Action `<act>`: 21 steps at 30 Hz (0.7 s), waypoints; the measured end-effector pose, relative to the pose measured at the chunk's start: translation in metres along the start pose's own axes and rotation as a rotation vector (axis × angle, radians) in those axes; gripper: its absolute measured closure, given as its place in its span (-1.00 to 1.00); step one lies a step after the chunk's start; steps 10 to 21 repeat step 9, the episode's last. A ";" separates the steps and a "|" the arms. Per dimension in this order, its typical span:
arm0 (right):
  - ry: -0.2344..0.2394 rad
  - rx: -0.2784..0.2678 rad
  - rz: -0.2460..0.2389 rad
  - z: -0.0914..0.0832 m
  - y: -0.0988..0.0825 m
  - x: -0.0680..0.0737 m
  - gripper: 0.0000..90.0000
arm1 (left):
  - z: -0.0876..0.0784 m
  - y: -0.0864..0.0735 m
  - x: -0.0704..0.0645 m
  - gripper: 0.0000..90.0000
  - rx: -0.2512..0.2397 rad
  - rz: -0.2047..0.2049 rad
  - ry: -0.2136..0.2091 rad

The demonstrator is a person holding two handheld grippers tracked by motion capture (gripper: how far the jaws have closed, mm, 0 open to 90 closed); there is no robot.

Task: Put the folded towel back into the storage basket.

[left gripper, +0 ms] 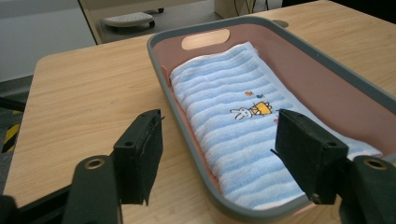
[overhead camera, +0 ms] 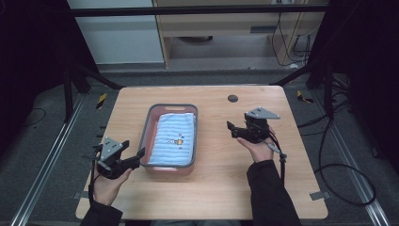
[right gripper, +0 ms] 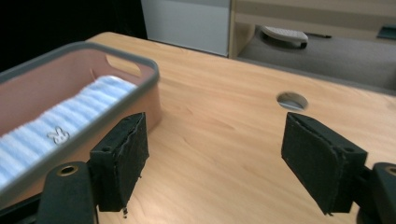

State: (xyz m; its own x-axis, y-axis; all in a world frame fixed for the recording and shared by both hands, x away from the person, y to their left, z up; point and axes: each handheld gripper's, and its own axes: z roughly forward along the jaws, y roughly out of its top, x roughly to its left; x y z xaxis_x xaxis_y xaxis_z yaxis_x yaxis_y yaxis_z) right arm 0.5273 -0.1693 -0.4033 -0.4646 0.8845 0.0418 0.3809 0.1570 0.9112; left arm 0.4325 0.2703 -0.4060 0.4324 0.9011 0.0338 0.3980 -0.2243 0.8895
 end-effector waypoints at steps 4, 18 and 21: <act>-0.016 0.004 0.021 -0.019 -0.021 -0.015 -0.50 | -0.005 -0.007 0.008 -0.37 0.004 0.006 0.007; -0.025 0.017 0.030 -0.033 -0.040 -0.023 -0.50 | -0.009 -0.019 0.018 -0.39 0.019 -0.019 0.017; -0.025 0.017 0.030 -0.033 -0.040 -0.023 -0.50 | -0.009 -0.019 0.018 -0.39 0.019 -0.019 0.017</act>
